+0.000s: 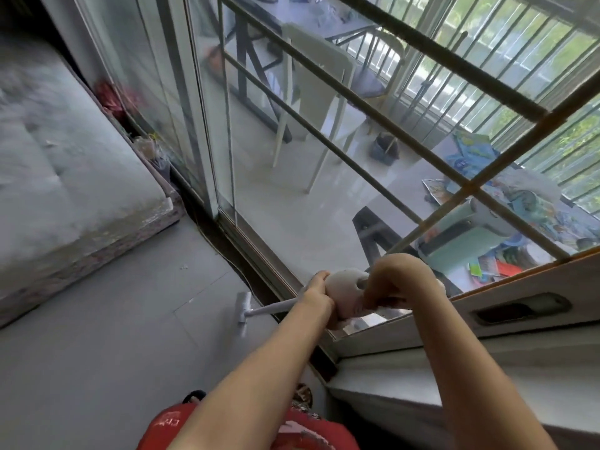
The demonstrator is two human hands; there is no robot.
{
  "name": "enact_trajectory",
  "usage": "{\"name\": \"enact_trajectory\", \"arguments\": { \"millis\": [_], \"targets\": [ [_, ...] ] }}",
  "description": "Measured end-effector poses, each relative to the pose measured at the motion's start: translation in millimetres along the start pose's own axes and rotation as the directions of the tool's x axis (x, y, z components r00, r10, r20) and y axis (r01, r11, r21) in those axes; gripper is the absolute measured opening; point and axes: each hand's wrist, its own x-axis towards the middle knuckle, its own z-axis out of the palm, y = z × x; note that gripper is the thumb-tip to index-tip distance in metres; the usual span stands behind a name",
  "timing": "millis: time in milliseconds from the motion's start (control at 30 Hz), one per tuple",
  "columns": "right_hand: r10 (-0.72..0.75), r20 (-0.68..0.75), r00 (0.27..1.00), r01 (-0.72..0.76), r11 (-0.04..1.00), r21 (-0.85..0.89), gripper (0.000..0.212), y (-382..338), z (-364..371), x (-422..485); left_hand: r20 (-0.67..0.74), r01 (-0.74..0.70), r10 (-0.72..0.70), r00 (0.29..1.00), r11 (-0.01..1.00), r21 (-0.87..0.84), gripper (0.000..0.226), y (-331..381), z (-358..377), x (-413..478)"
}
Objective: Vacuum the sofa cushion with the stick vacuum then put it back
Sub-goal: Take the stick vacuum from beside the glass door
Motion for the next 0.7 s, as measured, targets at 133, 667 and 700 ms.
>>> {"name": "enact_trajectory", "arguments": {
  "millis": [133, 667, 700],
  "targets": [
    [-0.069, -0.114, 0.991, 0.073, 0.997, 0.035, 0.027, -26.4, 3.4, -7.1, -0.059, -0.022, 0.017, 0.998, 0.996, -0.086, 0.072, 23.3, -34.7, 6.2],
    [-0.457, -0.273, 0.847, 0.435, 0.89, -0.14, 0.026, -113.7, -8.3, -11.6, 0.084, -0.373, 0.426, 0.901, 0.857, -0.355, 0.031, 68.8, -124.4, -75.7],
    [-0.48, -0.28, 0.831, 0.453, 0.877, -0.158, 0.027, -116.9, -11.9, -12.7, 0.06, -0.41, 0.46, 0.886, 0.837, -0.364, 0.031, 67.7, -127.2, -81.9]
  ]
}}
